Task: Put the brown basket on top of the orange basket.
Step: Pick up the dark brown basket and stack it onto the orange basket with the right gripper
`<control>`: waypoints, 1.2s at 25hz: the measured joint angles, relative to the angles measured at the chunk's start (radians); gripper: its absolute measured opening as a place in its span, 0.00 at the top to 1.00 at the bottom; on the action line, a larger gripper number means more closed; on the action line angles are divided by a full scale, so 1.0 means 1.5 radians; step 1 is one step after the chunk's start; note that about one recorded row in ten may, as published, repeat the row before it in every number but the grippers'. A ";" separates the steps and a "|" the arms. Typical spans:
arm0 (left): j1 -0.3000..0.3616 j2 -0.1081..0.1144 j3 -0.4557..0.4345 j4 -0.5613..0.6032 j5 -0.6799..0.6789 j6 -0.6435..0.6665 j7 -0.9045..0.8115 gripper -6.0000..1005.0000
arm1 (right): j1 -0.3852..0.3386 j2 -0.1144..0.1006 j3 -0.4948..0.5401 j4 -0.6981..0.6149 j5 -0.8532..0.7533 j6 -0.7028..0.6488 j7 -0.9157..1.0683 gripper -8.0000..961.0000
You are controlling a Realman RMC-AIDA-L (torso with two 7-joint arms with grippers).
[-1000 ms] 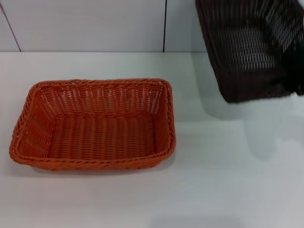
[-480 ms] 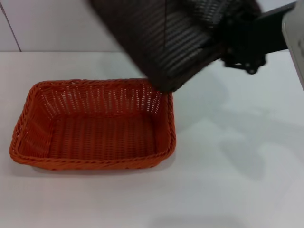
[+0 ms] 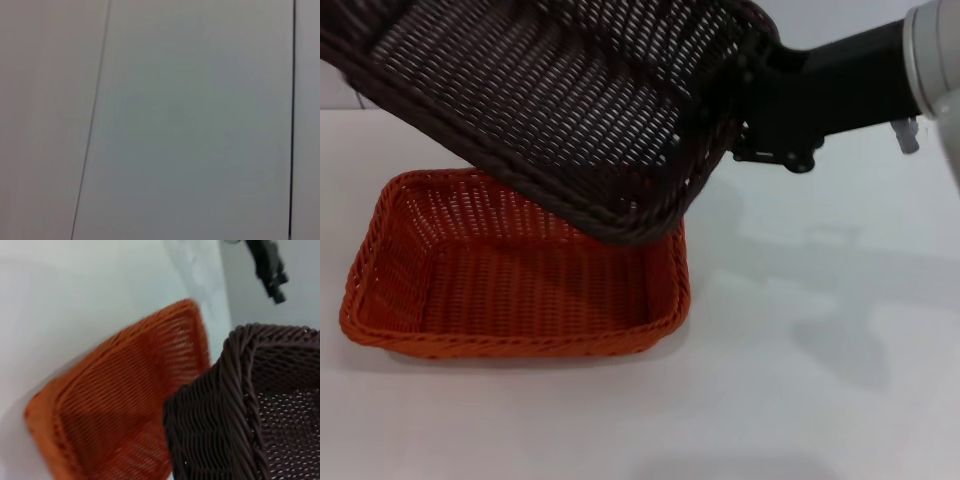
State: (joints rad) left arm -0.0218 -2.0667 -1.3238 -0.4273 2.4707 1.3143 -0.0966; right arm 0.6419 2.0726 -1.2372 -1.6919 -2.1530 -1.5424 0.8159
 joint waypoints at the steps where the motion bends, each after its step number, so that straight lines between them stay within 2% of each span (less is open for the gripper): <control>1: 0.000 0.000 0.000 0.000 0.000 0.000 0.000 0.23 | 0.000 0.000 0.007 0.003 0.013 0.001 -0.009 0.80; 2: 0.012 0.002 -0.001 0.000 -0.004 0.033 -0.036 0.23 | 0.000 -0.001 0.012 0.009 0.023 0.000 -0.017 0.80; 7: 0.019 0.002 0.000 0.007 -0.009 0.056 -0.034 0.23 | 0.006 -0.001 0.016 0.068 0.046 -0.008 -0.083 0.80; 16: 0.017 0.003 -0.004 0.017 -0.009 0.055 -0.031 0.23 | 0.043 -0.013 0.028 0.184 0.026 -0.012 -0.150 0.80; 22: 0.013 0.001 -0.008 0.018 -0.009 0.054 -0.019 0.23 | 0.075 -0.029 0.038 0.261 0.025 -0.023 -0.190 0.80; 30: 0.012 -0.002 -0.006 0.018 -0.008 0.053 -0.004 0.23 | 0.115 -0.030 0.044 0.331 -0.006 -0.019 -0.245 0.79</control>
State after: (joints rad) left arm -0.0031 -2.0695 -1.3330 -0.4003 2.4584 1.3940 -0.1033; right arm 0.8137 2.0275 -1.1708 -1.1957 -2.1623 -1.5709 0.4480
